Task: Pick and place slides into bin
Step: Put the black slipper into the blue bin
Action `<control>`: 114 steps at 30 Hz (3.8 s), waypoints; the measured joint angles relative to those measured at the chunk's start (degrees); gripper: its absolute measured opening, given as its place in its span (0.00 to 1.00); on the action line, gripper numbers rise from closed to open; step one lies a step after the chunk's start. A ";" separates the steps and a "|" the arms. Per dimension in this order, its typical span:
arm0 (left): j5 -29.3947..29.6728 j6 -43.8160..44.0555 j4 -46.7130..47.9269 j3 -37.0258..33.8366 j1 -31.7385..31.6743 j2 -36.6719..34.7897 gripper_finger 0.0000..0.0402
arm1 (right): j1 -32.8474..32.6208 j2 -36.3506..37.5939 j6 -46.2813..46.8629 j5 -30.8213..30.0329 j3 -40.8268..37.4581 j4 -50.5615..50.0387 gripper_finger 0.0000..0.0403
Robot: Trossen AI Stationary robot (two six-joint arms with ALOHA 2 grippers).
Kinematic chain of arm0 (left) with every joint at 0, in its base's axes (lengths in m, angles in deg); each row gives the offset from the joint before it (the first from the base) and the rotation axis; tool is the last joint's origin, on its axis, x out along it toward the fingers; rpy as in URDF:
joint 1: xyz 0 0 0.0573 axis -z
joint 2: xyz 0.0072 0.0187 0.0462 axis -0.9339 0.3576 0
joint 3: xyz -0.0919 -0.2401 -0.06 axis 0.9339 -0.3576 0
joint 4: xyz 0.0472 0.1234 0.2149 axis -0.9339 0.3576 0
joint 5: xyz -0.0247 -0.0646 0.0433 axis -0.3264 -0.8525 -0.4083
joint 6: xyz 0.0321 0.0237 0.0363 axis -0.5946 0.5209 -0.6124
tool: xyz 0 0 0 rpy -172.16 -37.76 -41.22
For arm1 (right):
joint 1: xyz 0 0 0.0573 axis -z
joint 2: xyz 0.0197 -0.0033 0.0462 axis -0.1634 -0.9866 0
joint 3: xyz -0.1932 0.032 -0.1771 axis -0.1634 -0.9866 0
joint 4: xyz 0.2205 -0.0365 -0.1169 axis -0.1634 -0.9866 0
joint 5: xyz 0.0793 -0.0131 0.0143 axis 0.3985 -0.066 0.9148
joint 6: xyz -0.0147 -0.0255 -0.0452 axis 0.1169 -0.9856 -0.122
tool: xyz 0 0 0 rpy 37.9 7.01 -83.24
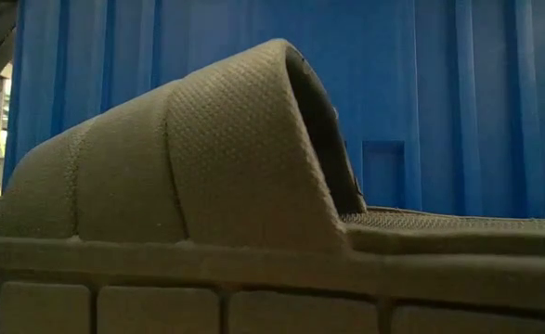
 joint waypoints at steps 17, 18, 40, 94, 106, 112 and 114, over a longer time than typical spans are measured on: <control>-0.97 7.56 1.91 0.00 0.53 8.85 0.00 | -0.02 0.04 -0.39 2.85 0.00 -0.05 0.65; -1.04 8.06 1.92 -0.02 0.56 9.40 0.00 | 0.00 0.04 -0.38 2.90 0.00 -0.05 0.65; -4.51 17.76 -5.55 -8.18 0.90 12.46 0.00 | -0.02 0.04 0.16 3.25 -0.06 -0.03 0.65; -11.86 24.05 -10.20 -9.81 1.32 18.96 0.15 | -0.04 -0.09 1.15 3.16 -0.11 -0.17 0.65; -10.97 23.42 -10.74 -9.77 0.81 18.97 0.31 | -0.04 -0.09 1.10 2.60 -0.11 -0.47 0.65; -11.59 19.36 -9.71 -9.76 -0.40 18.96 0.33 | -0.04 -0.09 1.21 2.60 -0.11 -0.48 0.65; -12.30 17.39 -7.52 -8.98 -1.12 18.95 0.33 | -0.04 -0.09 1.32 2.61 -0.11 -0.49 0.65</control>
